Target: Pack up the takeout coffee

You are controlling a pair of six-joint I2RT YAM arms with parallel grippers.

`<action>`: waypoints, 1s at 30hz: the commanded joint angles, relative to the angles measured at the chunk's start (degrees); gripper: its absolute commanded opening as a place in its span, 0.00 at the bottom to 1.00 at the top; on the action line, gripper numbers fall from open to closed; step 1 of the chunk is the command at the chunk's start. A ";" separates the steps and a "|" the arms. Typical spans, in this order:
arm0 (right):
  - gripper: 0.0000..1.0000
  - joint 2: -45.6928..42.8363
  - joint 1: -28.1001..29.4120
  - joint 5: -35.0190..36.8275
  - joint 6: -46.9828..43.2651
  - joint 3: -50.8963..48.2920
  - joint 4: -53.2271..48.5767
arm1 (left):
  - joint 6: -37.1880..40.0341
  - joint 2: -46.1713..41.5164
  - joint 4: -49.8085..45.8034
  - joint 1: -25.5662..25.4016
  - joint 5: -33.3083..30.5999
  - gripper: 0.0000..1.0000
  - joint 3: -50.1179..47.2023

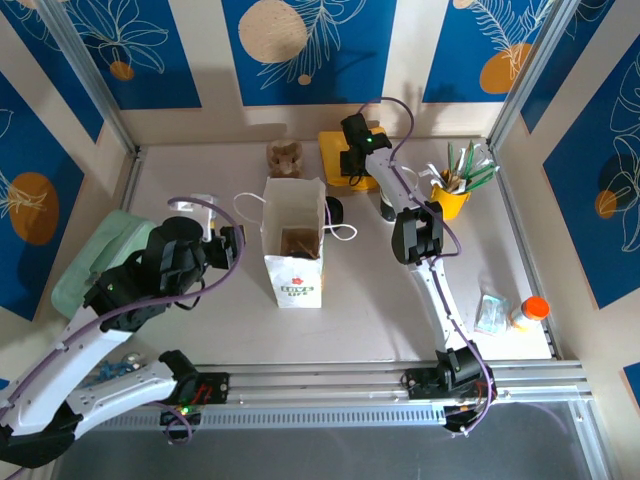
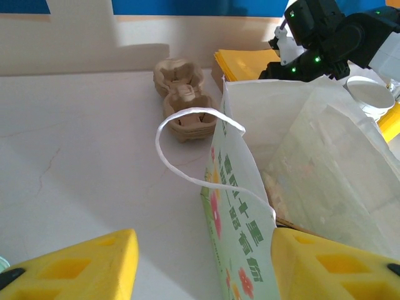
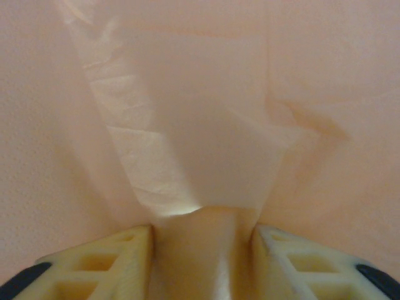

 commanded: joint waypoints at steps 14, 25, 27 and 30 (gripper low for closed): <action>0.29 -3.25 0.16 -7.51 2.72 2.38 -0.26 | 0.07 -1.49 0.25 0.50 -0.63 0.58 0.07; 0.23 -4.91 -0.36 -9.41 4.27 3.15 -0.55 | -0.08 -1.82 -0.17 0.48 -0.74 0.58 0.12; 0.20 -5.21 -0.45 -9.92 4.65 3.22 -0.64 | -0.14 -1.83 -0.18 0.44 -0.71 0.58 0.11; 0.18 -5.66 -0.60 -10.56 4.97 3.14 -0.90 | -0.11 -1.94 -0.33 0.48 -0.74 0.58 0.25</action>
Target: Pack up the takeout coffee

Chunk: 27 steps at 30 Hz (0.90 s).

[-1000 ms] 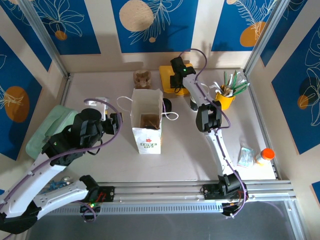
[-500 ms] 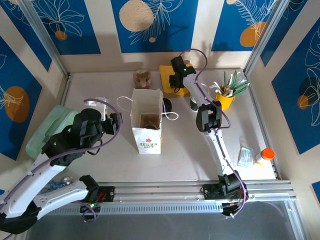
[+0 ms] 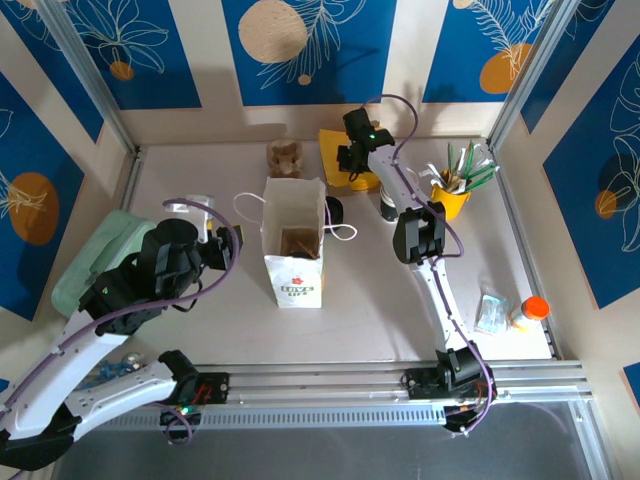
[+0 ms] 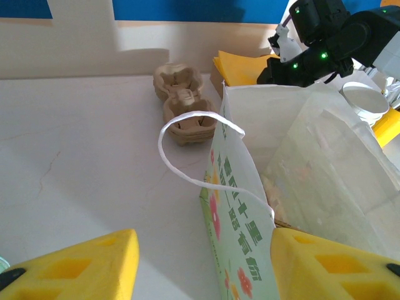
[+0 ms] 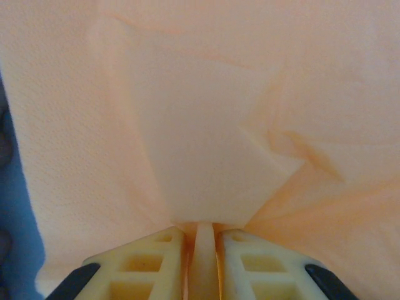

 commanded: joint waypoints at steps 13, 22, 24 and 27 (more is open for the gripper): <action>0.04 -12.97 -0.44 -5.68 3.12 2.25 -3.08 | -0.39 -0.84 -0.45 0.46 -0.67 0.58 0.36; 0.00 -21.70 -1.67 -17.22 6.50 2.53 -8.51 | -0.29 -0.03 0.36 0.50 0.86 0.58 0.45; 0.00 -23.82 -2.01 -19.78 7.33 2.61 -10.81 | -0.17 0.27 0.63 0.42 1.96 0.58 0.38; 0.00 -27.95 -2.35 -27.11 8.57 0.26 -11.99 | -0.06 1.14 1.12 0.50 3.34 0.58 -0.08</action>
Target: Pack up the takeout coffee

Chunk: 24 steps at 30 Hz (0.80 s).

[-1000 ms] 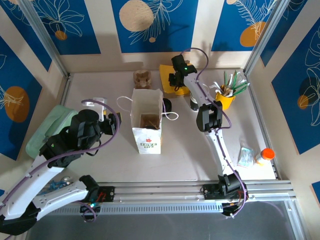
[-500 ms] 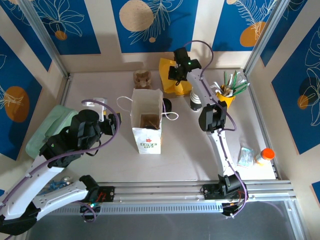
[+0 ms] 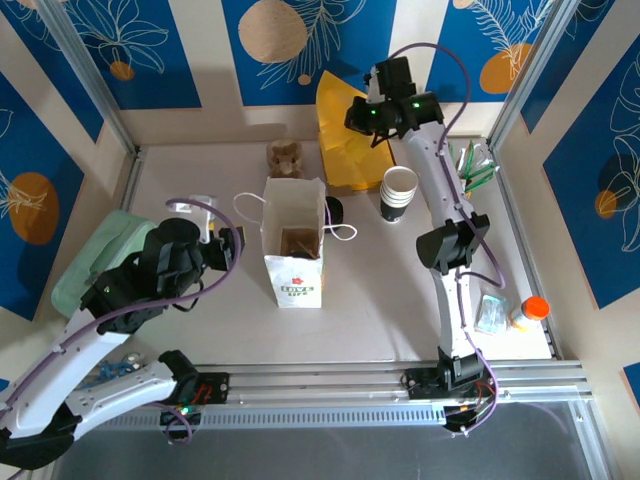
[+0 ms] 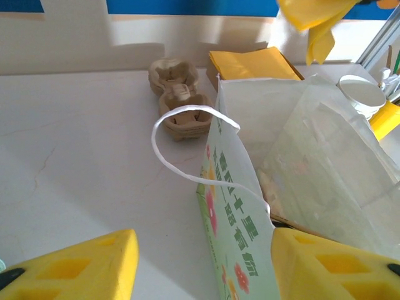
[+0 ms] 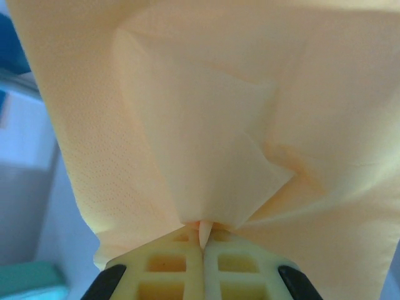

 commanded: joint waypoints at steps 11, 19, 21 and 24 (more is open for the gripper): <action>0.00 -19.20 3.26 -27.94 14.52 -10.11 -3.61 | -2.17 1.42 3.01 0.49 3.77 0.58 -1.33; 0.00 -30.28 10.20 -28.40 19.76 -28.29 4.79 | -1.49 -0.92 3.21 0.49 1.20 0.58 -1.66; 0.00 -31.91 11.91 -26.58 19.95 -30.57 5.89 | -1.22 -1.18 2.80 0.44 0.68 0.58 -1.39; 0.00 -33.41 15.32 -21.63 19.67 -32.44 6.92 | -1.01 -1.75 2.71 0.50 0.15 0.58 -1.29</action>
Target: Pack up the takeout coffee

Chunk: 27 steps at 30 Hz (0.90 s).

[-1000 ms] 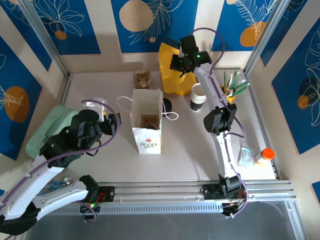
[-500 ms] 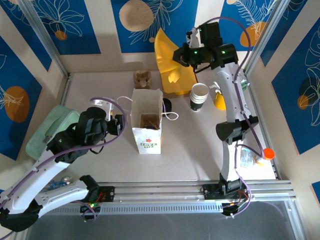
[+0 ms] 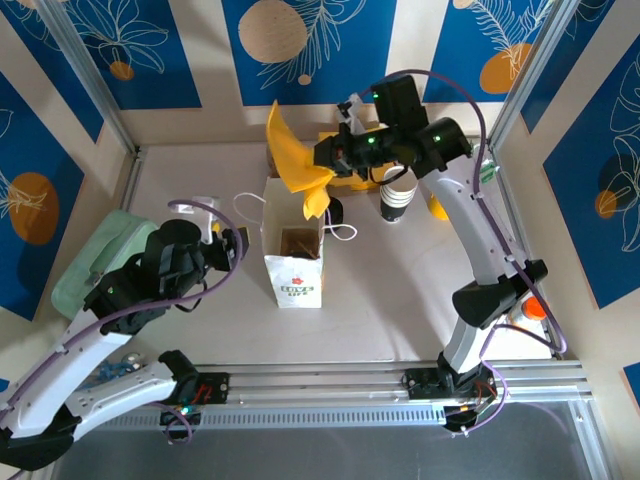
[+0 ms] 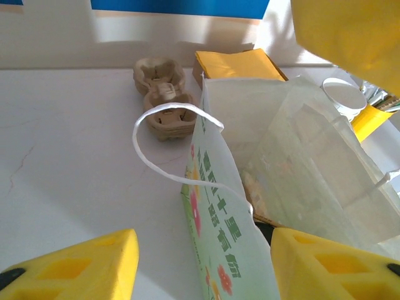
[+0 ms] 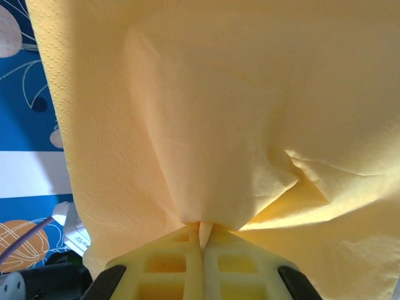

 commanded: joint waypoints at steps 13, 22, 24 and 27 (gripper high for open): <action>0.00 -4.50 12.07 18.92 -0.30 -10.47 4.29 | -0.10 -2.29 0.59 0.49 -2.79 0.58 -0.38; 0.00 0.12 15.09 26.86 -2.16 -9.02 -3.72 | -0.78 -2.92 0.99 0.49 -2.36 0.57 -1.61; 0.00 1.63 15.80 28.81 -2.55 -7.76 -6.45 | -0.94 -3.07 1.07 0.50 -2.41 0.58 -1.96; 0.00 4.35 16.57 30.90 -3.00 -5.45 -10.41 | -1.09 -3.25 1.07 0.47 -2.37 0.58 -2.15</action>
